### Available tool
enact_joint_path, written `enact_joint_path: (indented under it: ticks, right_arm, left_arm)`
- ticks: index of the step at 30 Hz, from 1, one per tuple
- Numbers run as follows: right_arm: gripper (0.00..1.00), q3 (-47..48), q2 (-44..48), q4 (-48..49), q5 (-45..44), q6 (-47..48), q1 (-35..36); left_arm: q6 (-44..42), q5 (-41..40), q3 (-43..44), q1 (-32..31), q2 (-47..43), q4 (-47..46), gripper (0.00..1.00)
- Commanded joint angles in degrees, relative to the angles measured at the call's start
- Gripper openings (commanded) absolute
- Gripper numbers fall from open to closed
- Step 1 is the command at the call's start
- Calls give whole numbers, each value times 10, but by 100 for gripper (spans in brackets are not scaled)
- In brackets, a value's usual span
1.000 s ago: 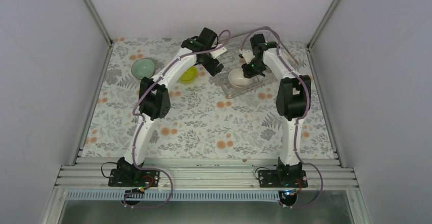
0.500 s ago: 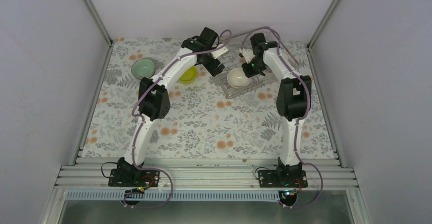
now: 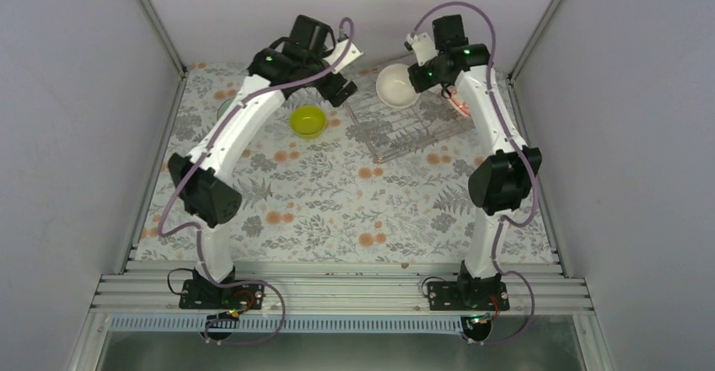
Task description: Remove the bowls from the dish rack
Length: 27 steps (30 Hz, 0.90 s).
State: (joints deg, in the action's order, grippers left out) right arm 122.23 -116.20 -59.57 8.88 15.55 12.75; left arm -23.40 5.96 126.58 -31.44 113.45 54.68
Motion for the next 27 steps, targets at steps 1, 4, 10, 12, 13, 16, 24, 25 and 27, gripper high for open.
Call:
enact_joint_path:
  ticks: [1, 4, 10, 12, 13, 16, 24, 25, 27]
  right_arm:
    - [3, 50, 49, 36, 61, -13, 30]
    - [3, 70, 46, 51, 69, -12, 69]
    - [3, 113, -21, 62, 18, 3, 169]
    - [3, 140, -54, 68, 16, -3, 188]
    - [3, 147, -67, 76, 12, -5, 197]
    - [3, 161, -96, 124, 10, -14, 213]
    - [2, 189, -179, 206, -32, -14, 221]
    - [2, 181, -187, 210, -32, -12, 221]
    - [2, 165, -200, 225, -33, -10, 221]
  left_arm:
    - [-12, -16, -68, 41, -65, -4, 100]
    - [-13, -16, -138, 89, -126, -30, 100]
    - [-12, 12, -238, 196, -213, -52, 100]
    - [-16, 16, -279, 220, -236, -62, 100]
    - [-18, 17, -294, 233, -246, -66, 100]
    - [-21, 29, -334, 269, -273, -76, 100]
    - [-32, 55, -421, 346, -324, -97, 100]
    - [-35, 60, -429, 357, -328, -98, 100]
    - [-39, 70, -441, 375, -334, -102, 100]
